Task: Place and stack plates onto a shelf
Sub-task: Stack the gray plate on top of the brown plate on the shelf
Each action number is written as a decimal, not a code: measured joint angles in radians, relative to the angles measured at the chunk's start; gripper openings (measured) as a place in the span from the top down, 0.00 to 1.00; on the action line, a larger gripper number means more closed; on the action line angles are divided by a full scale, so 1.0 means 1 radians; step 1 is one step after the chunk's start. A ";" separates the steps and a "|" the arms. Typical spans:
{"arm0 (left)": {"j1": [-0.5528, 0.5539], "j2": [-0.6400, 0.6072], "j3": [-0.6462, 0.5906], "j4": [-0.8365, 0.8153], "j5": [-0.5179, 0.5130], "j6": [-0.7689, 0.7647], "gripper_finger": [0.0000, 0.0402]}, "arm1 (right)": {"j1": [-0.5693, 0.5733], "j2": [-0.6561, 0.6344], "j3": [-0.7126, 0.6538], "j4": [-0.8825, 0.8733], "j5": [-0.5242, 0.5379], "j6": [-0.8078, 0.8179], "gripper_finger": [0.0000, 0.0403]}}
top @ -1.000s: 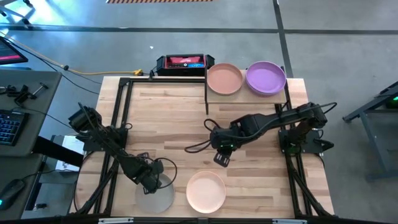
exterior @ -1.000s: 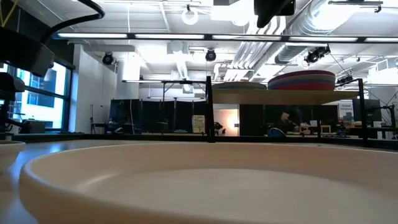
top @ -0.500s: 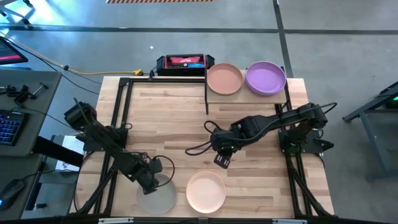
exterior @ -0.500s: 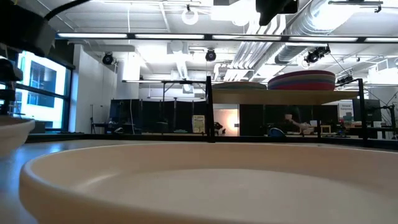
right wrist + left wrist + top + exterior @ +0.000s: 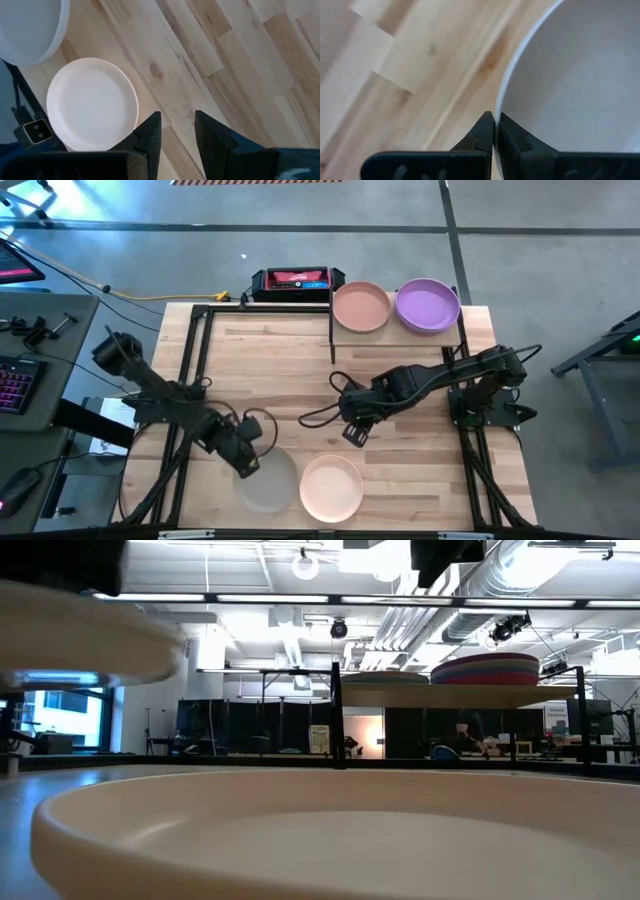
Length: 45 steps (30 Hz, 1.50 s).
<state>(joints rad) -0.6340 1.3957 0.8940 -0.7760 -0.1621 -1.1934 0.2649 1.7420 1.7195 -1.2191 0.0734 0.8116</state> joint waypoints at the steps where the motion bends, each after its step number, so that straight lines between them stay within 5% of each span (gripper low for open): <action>1: 0.017 -0.009 0.000 -0.006 -0.006 0.000 1.00 | -0.003 0.000 0.000 -0.001 0.008 0.000 0.76; 11: 0.219 -0.053 0.002 -0.021 -0.035 0.121 1.00 | -0.106 0.000 0.000 -0.003 0.082 0.076 0.76; 28: 0.581 -0.053 0.083 0.042 -0.121 0.362 1.00 | -0.248 0.000 0.000 0.081 0.121 -0.047 0.76; 45: 0.757 -0.053 0.210 0.042 -0.166 0.533 1.00 | -0.329 0.000 0.000 0.186 0.120 -0.141 0.76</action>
<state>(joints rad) 0.1231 1.3426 1.1037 -0.7336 -0.3276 -0.6603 -0.0644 1.7420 1.7195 -1.0332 0.1930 0.6703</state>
